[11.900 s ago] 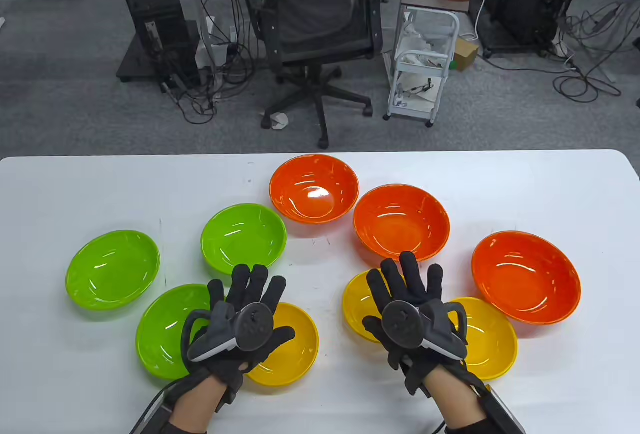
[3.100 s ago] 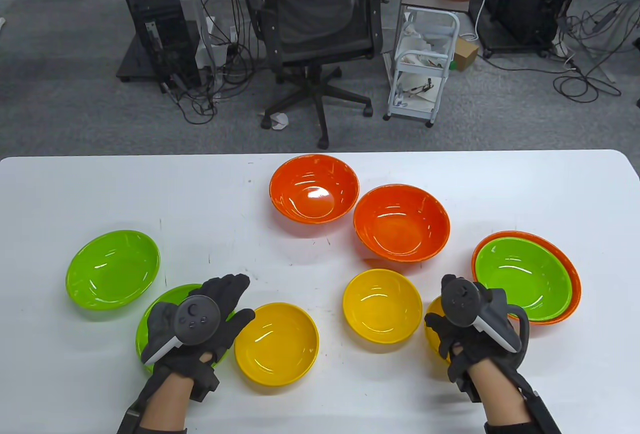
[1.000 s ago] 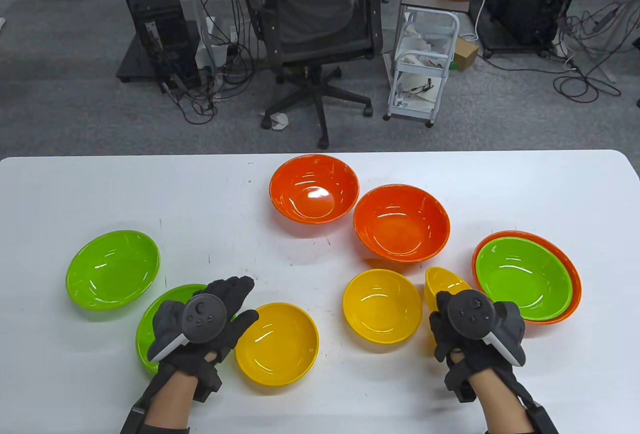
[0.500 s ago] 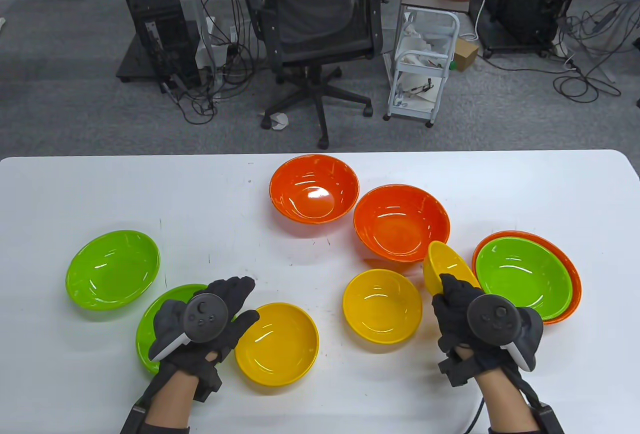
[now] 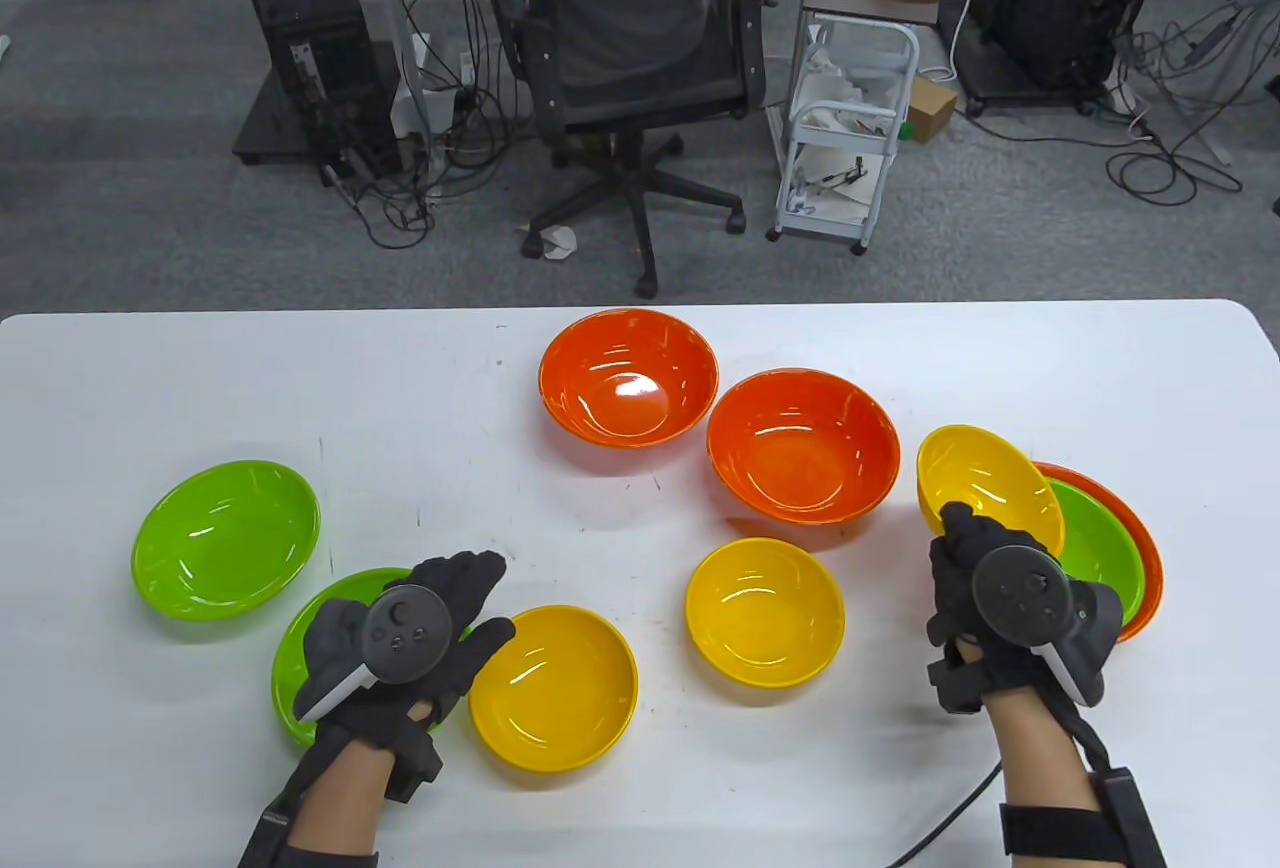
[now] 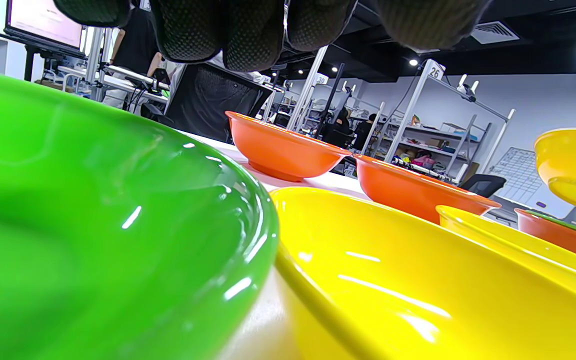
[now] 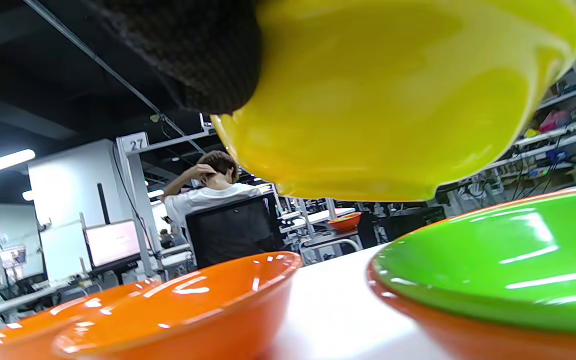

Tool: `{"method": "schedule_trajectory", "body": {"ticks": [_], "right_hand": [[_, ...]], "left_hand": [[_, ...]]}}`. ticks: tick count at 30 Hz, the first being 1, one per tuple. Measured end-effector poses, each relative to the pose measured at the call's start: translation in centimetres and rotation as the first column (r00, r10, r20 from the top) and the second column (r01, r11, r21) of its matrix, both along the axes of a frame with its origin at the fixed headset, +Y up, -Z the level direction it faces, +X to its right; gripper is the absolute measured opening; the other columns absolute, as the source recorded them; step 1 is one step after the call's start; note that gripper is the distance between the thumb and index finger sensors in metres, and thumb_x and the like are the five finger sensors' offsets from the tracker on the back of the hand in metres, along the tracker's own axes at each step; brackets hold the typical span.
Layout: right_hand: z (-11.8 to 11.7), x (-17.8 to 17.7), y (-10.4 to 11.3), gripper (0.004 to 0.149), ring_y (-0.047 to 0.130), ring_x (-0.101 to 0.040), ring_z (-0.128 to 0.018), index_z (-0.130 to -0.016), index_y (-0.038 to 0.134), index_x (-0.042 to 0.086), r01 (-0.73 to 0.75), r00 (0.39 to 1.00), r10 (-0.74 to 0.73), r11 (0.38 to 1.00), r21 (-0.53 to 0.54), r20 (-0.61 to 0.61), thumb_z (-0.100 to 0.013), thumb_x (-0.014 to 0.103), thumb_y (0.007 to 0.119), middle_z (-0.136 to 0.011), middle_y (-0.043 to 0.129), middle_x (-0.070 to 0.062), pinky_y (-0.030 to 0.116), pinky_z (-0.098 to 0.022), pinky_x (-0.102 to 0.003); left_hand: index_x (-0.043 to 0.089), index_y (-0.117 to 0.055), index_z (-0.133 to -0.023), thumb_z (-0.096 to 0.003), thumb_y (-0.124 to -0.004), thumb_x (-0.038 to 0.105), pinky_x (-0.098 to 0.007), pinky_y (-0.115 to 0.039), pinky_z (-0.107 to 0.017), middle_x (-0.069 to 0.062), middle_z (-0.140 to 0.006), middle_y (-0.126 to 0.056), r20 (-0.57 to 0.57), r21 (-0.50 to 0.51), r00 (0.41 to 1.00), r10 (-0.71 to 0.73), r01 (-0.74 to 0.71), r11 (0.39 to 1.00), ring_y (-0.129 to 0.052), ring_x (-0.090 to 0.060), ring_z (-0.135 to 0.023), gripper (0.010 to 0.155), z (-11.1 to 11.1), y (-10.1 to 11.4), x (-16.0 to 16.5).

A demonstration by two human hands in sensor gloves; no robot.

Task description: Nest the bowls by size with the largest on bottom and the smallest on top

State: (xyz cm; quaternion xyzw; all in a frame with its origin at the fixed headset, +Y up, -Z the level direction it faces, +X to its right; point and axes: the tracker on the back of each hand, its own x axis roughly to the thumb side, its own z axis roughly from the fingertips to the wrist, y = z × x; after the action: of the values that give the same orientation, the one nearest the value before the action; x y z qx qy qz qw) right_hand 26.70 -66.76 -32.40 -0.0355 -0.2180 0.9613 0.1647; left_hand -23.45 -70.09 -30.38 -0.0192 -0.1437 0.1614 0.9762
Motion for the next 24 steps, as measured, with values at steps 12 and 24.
{"method": "schedule_trajectory", "body": {"ticks": [12,24], "right_hand": [[-0.6,2.9,-2.3,0.043,0.09,-0.047,-0.066,-0.085,0.086,0.003,-0.042,0.988,0.049,0.998,-0.055,0.149,-0.046,0.022,0.085,-0.072,0.095,-0.017,0.066,-0.057,-0.067],[-0.9,4.0,-3.9,0.043,0.09,-0.047,-0.067,-0.084,0.087,0.003,-0.064,0.976,0.096,0.985,-0.163,0.196,-0.046,0.022,0.086,-0.072,0.096,-0.018,0.065,-0.058,-0.067]], "left_hand": [[0.028,-0.053,-0.112,-0.0503,-0.068,0.056,-0.066,-0.055,-0.076,-0.009,-0.115,-0.063,0.022,0.006,1.0,-0.011,0.011,1.0,-0.062,-0.041,-0.109,0.069,0.1,0.0,0.8],[0.029,-0.053,-0.112,-0.0502,-0.068,0.056,-0.066,-0.054,-0.076,-0.009,-0.115,-0.063,0.033,-0.006,0.999,-0.033,0.033,0.999,-0.062,-0.041,-0.109,0.069,0.2,-0.3,1.2]]}}
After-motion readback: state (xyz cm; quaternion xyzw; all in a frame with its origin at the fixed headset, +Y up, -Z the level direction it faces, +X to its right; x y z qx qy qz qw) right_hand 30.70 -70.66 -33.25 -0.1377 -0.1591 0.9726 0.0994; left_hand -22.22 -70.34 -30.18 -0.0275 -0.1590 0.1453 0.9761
